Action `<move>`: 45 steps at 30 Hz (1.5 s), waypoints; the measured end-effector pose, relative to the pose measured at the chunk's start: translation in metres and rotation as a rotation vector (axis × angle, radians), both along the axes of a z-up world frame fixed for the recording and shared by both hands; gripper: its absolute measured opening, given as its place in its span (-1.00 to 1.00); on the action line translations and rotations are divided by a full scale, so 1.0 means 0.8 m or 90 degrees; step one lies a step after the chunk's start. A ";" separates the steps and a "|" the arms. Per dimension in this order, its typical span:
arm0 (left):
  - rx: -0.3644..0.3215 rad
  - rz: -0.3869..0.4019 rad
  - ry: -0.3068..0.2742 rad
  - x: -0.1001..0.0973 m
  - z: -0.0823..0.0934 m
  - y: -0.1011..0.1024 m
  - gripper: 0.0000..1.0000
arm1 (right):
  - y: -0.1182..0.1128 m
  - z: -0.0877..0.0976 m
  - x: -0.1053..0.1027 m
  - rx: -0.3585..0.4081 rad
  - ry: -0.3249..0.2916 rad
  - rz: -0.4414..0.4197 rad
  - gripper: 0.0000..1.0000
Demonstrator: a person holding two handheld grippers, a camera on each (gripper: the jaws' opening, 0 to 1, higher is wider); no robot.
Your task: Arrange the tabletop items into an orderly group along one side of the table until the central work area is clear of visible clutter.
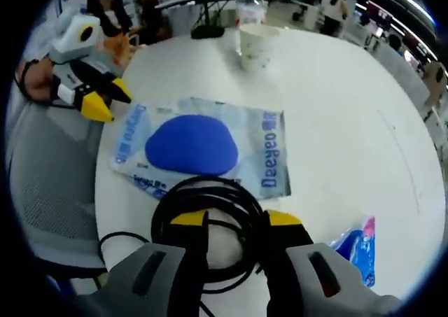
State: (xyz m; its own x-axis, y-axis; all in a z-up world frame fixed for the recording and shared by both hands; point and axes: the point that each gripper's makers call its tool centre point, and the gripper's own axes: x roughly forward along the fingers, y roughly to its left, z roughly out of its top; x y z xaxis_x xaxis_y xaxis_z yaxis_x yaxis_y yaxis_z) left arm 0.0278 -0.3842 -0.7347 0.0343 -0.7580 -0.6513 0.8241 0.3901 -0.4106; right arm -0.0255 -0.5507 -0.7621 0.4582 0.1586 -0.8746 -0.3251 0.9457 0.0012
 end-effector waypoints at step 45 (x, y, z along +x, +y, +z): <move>0.038 -0.052 0.049 -0.029 -0.030 -0.018 -0.49 | -0.023 0.027 -0.103 -0.005 -0.008 -0.177 -0.83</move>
